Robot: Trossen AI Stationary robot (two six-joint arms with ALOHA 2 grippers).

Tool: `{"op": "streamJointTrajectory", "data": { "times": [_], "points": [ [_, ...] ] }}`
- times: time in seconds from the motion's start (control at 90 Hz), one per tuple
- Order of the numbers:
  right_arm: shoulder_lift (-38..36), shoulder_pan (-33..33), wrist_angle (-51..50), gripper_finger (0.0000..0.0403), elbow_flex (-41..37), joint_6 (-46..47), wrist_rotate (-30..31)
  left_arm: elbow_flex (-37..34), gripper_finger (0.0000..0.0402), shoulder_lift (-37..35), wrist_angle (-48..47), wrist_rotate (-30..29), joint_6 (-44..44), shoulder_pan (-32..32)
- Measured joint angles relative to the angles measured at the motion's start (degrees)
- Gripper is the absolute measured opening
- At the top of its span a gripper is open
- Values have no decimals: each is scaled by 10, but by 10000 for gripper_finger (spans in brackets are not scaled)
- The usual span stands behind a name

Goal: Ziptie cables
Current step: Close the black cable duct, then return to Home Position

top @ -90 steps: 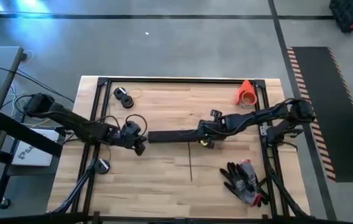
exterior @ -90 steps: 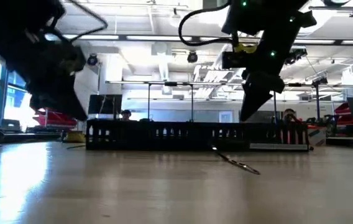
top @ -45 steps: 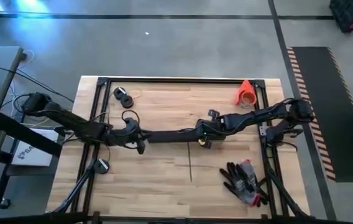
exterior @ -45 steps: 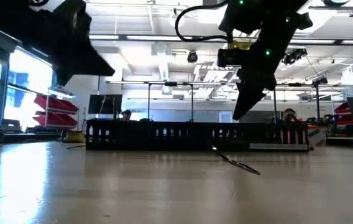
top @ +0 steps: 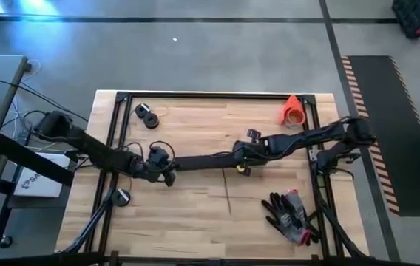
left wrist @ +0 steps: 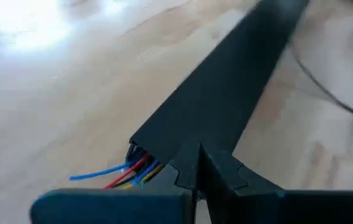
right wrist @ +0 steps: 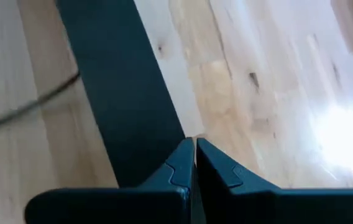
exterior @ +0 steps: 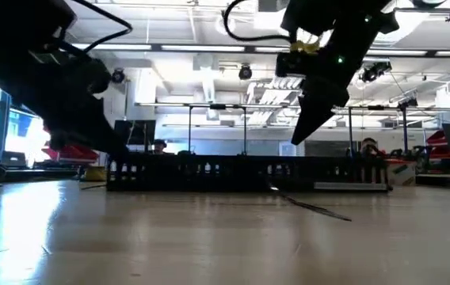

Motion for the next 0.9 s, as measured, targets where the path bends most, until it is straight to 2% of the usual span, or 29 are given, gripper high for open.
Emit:
{"op": "streamJointTrajectory", "data": {
  "times": [0.089,0.189,0.289,0.444,0.544,0.644,0.789,0.833,0.9],
  "points": [
    [-10,8,-1,0,0,4,1,4,0,-69,-116,-30,-28,3],
    [-11,22,13,0,-4,6,3,4,0,-139,-174,-70,-43,3],
    [-11,32,125,0,-54,1,-20,5,0,-191,-173,-94,-22,2],
    [-6,32,318,0,-144,17,-150,6,0,-226,-153,-104,7,2],
    [-6,28,366,0,-188,32,-167,6,0,-221,-142,-103,7,2],
    [-6,15,370,0,-209,31,-123,6,0,-206,-139,-104,-5,2],
    [-8,-4,355,0,-215,73,75,6,0,-178,-116,-109,-19,3],
    [-15,-5,355,0,-211,65,93,6,0,-173,-102,-104,-19,2],
    [-32,-5,358,0,-202,35,77,6,0,-171,-74,-96,-14,2]
  ]
}}
